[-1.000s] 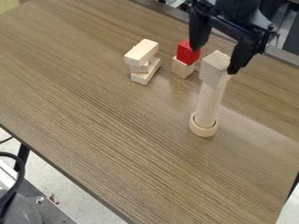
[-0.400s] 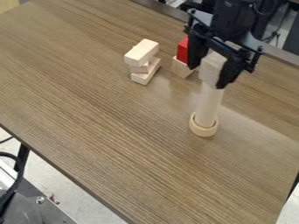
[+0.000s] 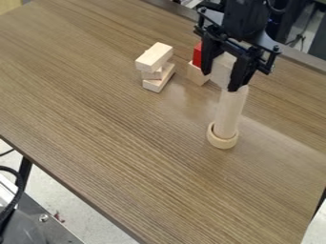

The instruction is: Putting down the square in the top of the red square

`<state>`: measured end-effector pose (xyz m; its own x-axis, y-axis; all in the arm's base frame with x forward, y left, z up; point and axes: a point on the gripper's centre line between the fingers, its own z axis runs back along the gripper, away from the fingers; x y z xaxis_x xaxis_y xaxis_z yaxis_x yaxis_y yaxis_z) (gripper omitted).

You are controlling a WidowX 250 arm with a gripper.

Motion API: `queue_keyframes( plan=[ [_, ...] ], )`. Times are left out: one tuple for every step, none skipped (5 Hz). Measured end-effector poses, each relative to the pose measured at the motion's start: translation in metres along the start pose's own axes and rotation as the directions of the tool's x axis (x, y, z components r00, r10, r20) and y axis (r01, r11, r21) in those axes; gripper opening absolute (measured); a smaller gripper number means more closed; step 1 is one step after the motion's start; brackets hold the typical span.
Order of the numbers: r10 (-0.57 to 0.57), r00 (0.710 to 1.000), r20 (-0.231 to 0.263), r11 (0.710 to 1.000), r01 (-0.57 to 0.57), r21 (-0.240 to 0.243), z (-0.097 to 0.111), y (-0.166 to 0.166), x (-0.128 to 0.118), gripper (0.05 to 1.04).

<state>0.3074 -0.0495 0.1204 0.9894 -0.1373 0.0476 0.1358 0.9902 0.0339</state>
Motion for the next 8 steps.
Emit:
queue_keyframes(
  plan=[
    [0.006, 1.000, 0.029, 1.000, -0.005, -0.001, 0.013, 0.005, 0.009, 0.592],
    [0.047, 0.998, 0.047, 0.999, -0.047, -0.006, 0.019, 0.020, 0.018, 0.592],
    [0.074, 0.997, 0.026, 0.997, -0.074, 0.005, 0.006, 0.036, 0.025, 0.592],
    [0.090, 0.996, 0.006, 0.996, -0.090, 0.006, -0.006, 0.047, 0.034, 0.592],
    [0.095, 0.995, -0.003, 0.995, -0.095, 0.009, -0.014, 0.052, 0.045, 0.592],
    [0.115, 0.993, -0.003, 0.993, -0.115, 0.005, -0.015, 0.061, 0.054, 0.592],
    [0.128, 0.992, -0.009, 0.992, -0.128, 0.013, -0.021, 0.070, 0.063, 0.592],
    [0.136, 0.991, -0.008, 0.991, -0.136, 0.014, -0.021, 0.076, 0.069, 0.592]
  ],
)
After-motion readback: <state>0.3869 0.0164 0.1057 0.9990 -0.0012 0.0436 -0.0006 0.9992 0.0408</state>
